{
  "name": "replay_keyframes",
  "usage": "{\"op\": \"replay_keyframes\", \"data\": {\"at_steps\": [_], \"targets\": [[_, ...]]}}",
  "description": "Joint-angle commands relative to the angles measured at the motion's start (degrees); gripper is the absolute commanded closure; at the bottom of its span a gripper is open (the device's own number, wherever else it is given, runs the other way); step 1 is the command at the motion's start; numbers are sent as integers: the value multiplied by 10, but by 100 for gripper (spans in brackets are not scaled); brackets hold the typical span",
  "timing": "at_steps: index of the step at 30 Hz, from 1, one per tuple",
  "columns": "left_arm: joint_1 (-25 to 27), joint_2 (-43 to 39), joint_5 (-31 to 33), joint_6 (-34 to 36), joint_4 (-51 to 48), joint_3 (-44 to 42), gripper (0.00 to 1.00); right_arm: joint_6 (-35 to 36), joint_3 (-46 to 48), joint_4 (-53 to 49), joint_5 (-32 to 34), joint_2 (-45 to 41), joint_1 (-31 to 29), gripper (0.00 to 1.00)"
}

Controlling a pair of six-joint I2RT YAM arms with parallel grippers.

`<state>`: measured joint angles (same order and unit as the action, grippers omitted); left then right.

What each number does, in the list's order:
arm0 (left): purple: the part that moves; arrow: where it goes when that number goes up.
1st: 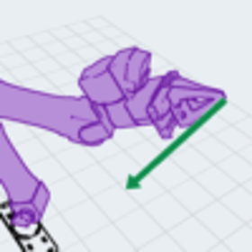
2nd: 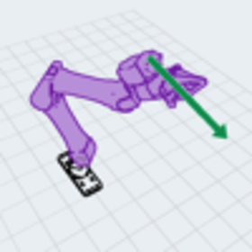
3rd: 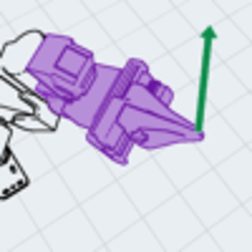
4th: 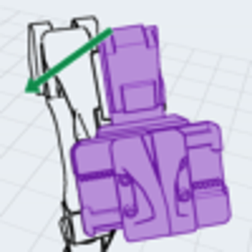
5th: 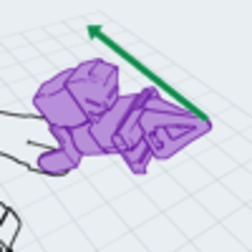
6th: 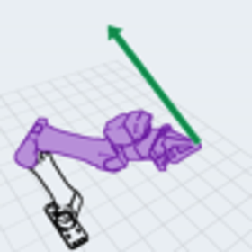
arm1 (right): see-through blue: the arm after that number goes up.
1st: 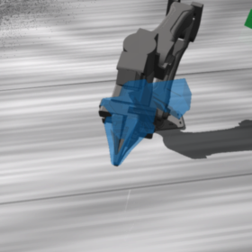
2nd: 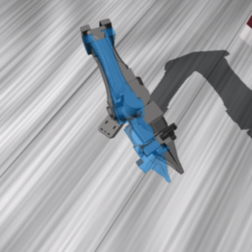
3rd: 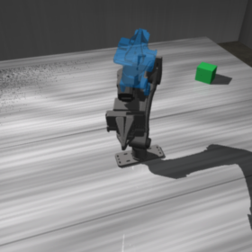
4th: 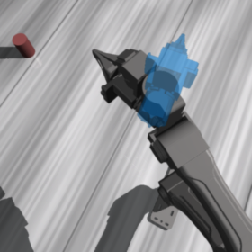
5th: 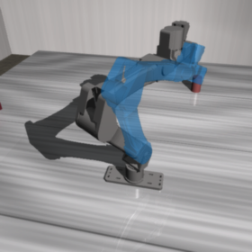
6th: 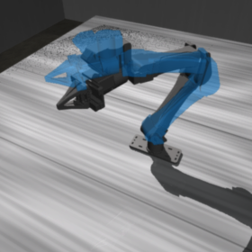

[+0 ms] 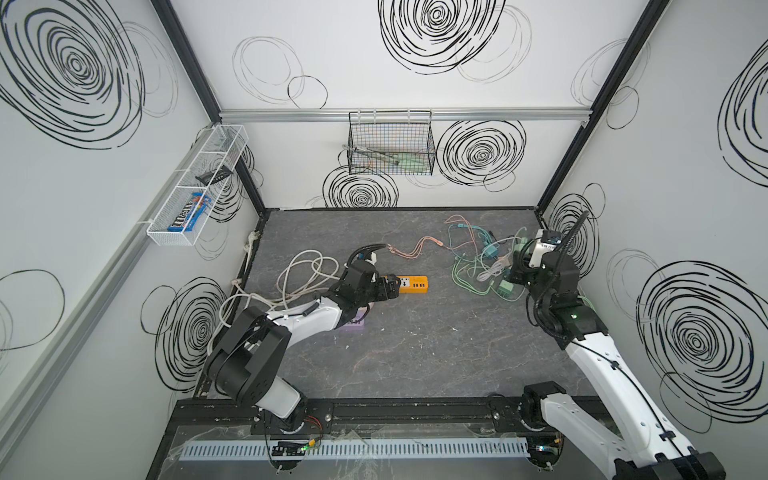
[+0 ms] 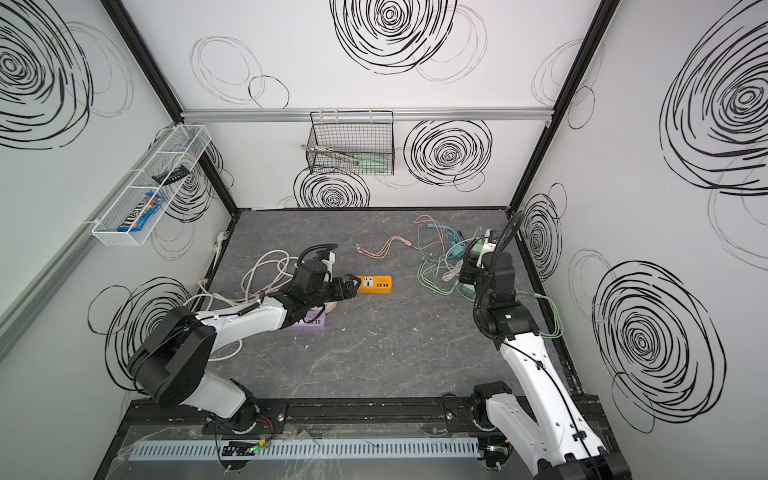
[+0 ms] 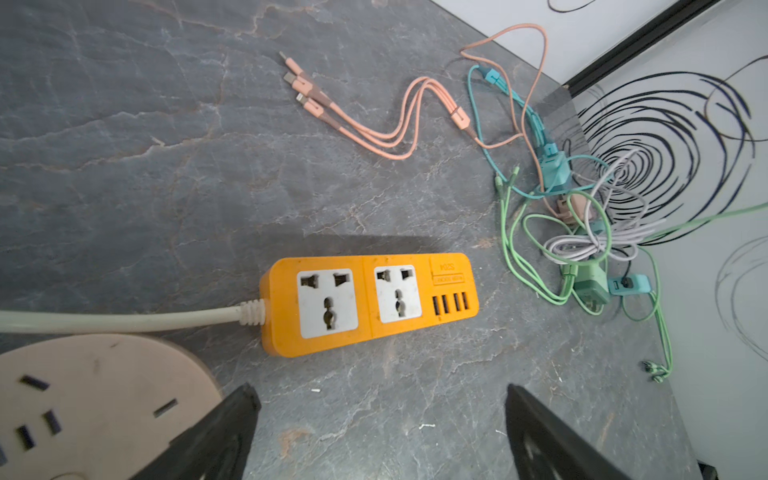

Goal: Insert the plug
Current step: 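Lift the green charger high with the right gripper, pulling its cable up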

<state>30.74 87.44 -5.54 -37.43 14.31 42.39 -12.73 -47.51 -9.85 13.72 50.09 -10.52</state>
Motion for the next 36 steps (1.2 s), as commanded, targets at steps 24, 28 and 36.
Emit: {"op": "replay_keyframes", "data": {"at_steps": [24, 28, 36], "targets": [[81, -13, -134, 169, 59, 108, 4, 101, -353, 164, -285, 108, -101, 85], [103, 27, -135, 171, 91, 145, 4, 95, -360, 179, -300, 114, -130, 85], [111, 118, -110, 132, 236, 197, 4, 65, -344, 213, -330, 109, -141, 85]]}}
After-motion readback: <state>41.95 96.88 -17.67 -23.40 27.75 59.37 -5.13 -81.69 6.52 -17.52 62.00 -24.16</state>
